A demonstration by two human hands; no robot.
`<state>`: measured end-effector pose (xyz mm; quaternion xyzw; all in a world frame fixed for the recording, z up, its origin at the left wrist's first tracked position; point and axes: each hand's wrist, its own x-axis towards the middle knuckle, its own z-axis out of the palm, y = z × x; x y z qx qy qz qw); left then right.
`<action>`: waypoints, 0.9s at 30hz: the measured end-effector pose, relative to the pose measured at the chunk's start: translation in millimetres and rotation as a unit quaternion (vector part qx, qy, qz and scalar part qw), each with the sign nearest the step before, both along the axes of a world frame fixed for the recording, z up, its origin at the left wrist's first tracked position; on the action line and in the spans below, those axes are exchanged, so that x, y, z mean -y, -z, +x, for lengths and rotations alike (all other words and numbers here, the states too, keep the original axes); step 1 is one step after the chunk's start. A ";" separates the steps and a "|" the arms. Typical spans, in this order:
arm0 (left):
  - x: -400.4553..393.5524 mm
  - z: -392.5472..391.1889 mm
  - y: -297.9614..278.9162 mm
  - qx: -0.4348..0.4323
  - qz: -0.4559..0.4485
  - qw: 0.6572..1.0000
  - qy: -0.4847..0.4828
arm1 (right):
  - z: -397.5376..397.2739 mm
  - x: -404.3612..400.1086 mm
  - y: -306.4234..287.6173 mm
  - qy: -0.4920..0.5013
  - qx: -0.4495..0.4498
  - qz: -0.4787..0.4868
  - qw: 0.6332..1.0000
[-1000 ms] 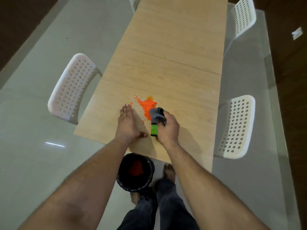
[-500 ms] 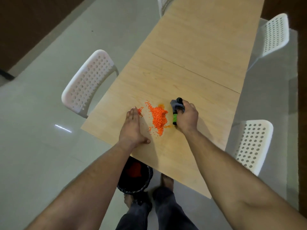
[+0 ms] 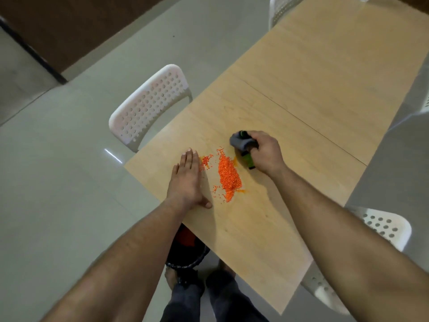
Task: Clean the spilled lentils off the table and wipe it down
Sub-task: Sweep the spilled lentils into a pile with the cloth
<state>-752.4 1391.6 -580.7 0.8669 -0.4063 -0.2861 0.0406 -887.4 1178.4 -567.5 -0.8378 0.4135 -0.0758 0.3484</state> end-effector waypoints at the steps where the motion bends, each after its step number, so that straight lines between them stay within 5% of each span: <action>1: -1.6 -0.7 1.0 -0.002 -0.002 1.000 -0.008 | 9.8 9.5 1.4 -0.010 -0.012 -0.002 1.000; 9: -10.2 -4.1 8.2 -0.015 -0.034 0.998 -0.059 | 67.2 -6.2 -3.2 -0.170 -0.083 -0.003 0.982; 17: -12.7 -11.3 4.0 -0.001 -0.010 0.996 -0.092 | 54.2 -13.3 -3.8 -0.400 -0.140 -0.002 0.906; 23: -27.2 -22.0 7.0 0.007 -0.011 0.990 -0.139 | 81.3 1.5 -15.2 -0.326 -0.064 -0.010 0.943; 27: -34.7 -27.2 11.0 -0.004 -0.035 0.986 -0.163 | 106.4 -10.2 -8.8 -0.312 -0.091 -0.030 0.945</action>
